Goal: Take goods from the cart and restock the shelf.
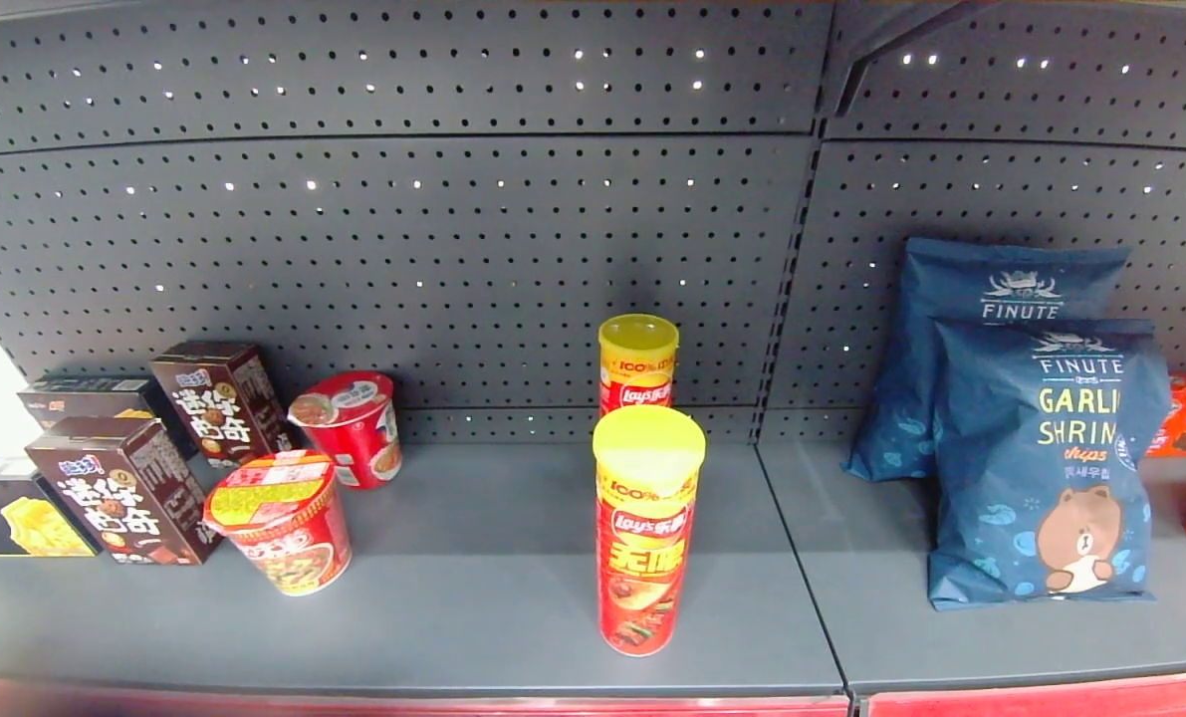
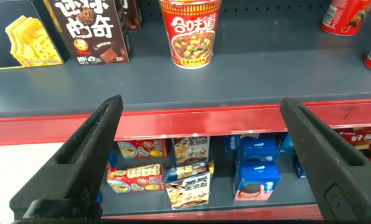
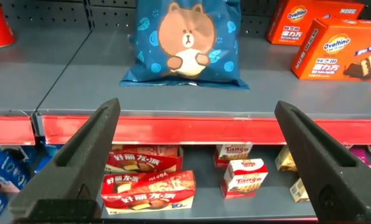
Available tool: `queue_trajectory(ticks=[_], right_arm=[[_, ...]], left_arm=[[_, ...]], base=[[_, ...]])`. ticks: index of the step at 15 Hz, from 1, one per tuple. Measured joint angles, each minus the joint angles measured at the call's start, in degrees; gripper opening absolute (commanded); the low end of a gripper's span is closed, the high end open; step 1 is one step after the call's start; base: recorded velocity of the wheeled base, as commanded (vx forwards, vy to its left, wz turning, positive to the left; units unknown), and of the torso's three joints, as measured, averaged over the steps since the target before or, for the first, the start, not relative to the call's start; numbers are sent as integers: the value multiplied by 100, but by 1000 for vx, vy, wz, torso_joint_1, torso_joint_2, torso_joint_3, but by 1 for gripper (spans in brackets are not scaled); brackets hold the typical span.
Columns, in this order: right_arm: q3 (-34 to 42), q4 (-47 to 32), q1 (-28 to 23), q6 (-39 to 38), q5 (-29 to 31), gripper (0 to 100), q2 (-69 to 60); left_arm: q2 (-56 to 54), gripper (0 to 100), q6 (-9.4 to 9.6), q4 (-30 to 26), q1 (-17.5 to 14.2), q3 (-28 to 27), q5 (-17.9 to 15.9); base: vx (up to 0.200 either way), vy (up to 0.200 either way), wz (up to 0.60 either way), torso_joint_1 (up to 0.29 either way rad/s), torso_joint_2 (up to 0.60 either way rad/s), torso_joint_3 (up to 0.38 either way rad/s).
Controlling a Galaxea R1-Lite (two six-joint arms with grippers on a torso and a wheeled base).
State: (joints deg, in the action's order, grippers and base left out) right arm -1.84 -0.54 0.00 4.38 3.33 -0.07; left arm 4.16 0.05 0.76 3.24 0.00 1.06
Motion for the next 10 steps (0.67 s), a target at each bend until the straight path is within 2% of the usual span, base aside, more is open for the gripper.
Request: queue_trajectory(ticks=[1,10], right_arm=[[-2,2,0,0,1,100,-2],[0,0,0,-2,-2,100,0]], left_arm=[[2,100,2,0,0,0,-2],[6,100,0,0,0,0,-5]], base=[[200,0,0,2,-2,-2],[0,0,0,0,0,0]])
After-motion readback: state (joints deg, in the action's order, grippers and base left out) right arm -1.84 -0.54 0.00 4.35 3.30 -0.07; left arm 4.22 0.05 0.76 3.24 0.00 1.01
